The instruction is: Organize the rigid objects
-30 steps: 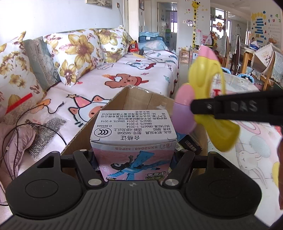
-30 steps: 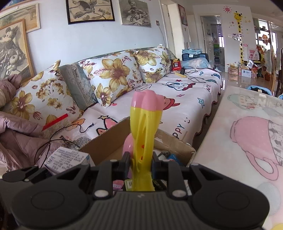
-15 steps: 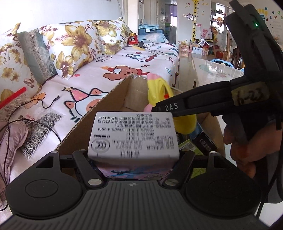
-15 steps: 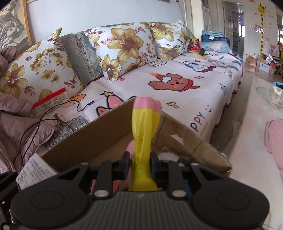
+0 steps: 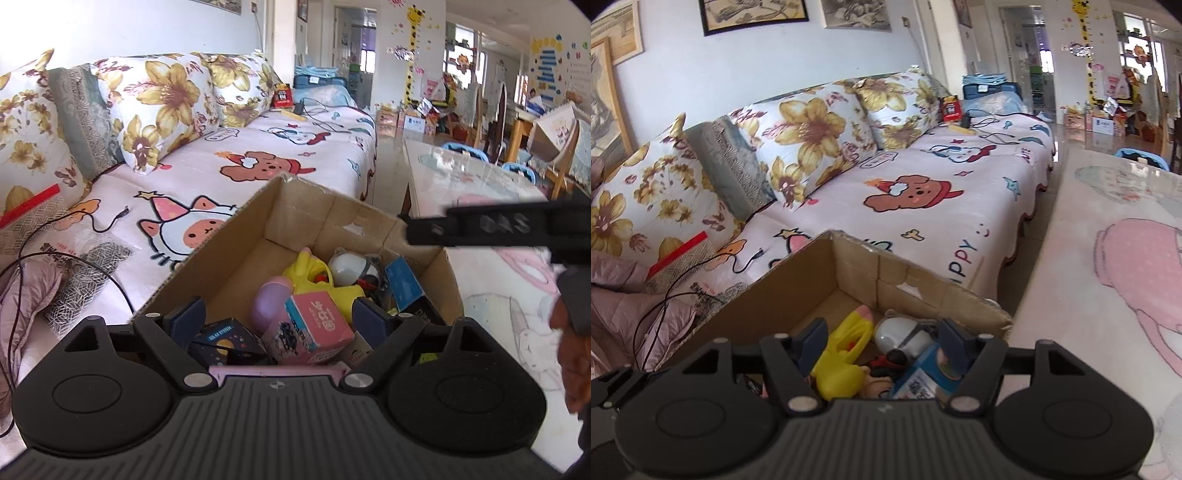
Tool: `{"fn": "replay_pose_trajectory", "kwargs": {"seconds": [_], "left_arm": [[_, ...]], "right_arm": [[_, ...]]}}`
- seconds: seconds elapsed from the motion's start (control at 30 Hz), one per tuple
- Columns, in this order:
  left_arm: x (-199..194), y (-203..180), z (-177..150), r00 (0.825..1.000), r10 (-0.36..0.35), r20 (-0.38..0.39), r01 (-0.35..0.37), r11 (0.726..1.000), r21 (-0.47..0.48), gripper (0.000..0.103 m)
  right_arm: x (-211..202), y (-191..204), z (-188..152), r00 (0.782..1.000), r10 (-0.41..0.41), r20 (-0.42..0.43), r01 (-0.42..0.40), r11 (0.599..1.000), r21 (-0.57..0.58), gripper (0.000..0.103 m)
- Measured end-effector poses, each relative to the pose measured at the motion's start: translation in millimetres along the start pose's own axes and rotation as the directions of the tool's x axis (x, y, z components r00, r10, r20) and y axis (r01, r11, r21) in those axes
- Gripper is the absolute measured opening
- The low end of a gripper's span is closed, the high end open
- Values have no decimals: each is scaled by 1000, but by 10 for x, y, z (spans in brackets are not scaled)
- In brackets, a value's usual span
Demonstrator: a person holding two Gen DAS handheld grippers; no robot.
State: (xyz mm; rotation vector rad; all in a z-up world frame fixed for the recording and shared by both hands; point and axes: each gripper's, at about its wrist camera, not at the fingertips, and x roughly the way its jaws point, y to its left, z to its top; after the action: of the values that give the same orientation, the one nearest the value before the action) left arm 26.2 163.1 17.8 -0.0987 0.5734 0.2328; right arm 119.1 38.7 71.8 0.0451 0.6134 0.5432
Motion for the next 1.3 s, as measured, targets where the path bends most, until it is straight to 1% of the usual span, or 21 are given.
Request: {"fn": "replay_pose_trajectory", "kwargs": {"seconds": [0.1, 0.13, 0.33, 0.53, 0.63, 0.7, 0.83, 1.0, 1.13, 1.3], "left_arm": [[-100, 25, 35, 1000, 6, 21, -5, 999, -35, 103], [-138, 23, 40, 1000, 7, 27, -6, 999, -41, 103], [-462, -48, 29, 998, 8, 68, -5, 999, -32, 103], [-760, -97, 5, 996, 38, 79, -37, 999, -14, 103], [-904, -95, -4, 996, 46, 81, -43, 999, -28, 103], [-996, -114, -11, 995, 56, 82, -55, 998, -18, 103], [-1181, -175, -56, 992, 85, 96, -87, 996, 9, 103], [-1374, -246, -120, 993, 80, 92, -83, 996, 27, 103], [-1488, -263, -158, 994, 62, 86, -64, 998, 21, 103], [-1641, -263, -202, 992, 60, 107, -64, 997, 32, 103]], "right_arm": [[-237, -52, -85, 996, -77, 39, 76, 997, 15, 80], [-310, -67, -121, 994, -94, 47, 93, 995, 24, 81], [-664, -40, -314, 986, -155, 67, 149, 985, 85, 83], [-1002, 124, -452, 974, -210, 86, 204, 976, 76, 83], [-1158, 192, -511, 971, -225, 81, 218, 973, 77, 83], [-1269, 229, -544, 971, -227, 80, 221, 972, 75, 83], [-1500, 300, -595, 968, -228, 104, 221, 972, 74, 83], [-1736, 383, -640, 965, -228, 131, 220, 973, 69, 83], [-1902, 439, -698, 962, -231, 143, 224, 973, 59, 83], [-2064, 500, -747, 959, -236, 157, 231, 972, 49, 83]]}}
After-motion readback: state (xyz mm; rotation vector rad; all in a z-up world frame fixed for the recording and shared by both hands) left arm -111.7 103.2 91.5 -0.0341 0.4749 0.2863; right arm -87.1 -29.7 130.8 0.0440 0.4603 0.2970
